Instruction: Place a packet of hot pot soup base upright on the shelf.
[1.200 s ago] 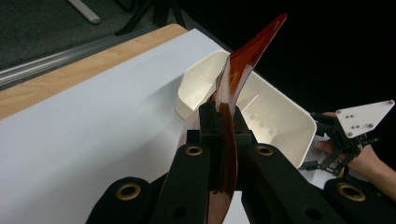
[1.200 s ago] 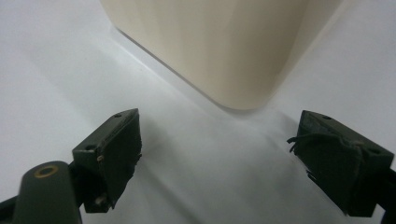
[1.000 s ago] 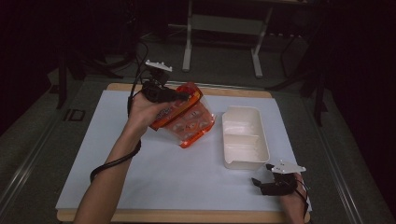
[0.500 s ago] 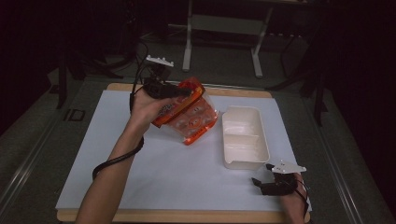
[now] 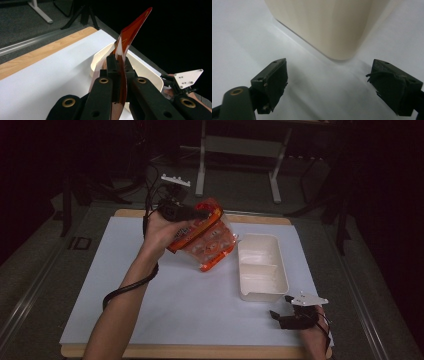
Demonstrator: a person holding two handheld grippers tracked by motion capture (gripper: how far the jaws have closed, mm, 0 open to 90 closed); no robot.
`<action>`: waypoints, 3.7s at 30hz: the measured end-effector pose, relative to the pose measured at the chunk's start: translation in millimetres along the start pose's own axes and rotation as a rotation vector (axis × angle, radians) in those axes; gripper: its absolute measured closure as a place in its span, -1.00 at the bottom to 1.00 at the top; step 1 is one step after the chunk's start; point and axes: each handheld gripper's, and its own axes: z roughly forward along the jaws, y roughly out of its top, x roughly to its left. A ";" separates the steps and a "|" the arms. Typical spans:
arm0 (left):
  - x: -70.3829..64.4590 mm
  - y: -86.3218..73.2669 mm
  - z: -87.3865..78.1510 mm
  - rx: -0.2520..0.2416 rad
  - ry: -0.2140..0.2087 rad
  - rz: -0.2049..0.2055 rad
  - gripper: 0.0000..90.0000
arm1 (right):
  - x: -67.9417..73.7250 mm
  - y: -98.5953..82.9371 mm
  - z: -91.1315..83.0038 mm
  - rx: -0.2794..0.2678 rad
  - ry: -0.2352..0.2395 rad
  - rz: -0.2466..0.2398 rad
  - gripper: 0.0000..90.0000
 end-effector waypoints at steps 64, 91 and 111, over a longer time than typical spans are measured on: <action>-31.4 50.5 41.5 -0.003 0.006 0.010 1.00 | -0.3 -0.1 -0.6 -0.001 0.005 -0.001 -0.68; -45.2 70.0 71.5 -0.004 0.008 -0.019 1.00 | -0.6 -0.2 -0.7 -0.005 0.009 0.002 -0.68; -56.0 80.2 86.8 0.007 0.004 -0.013 1.00 | -0.8 -0.3 -0.9 -0.007 0.011 0.003 -0.68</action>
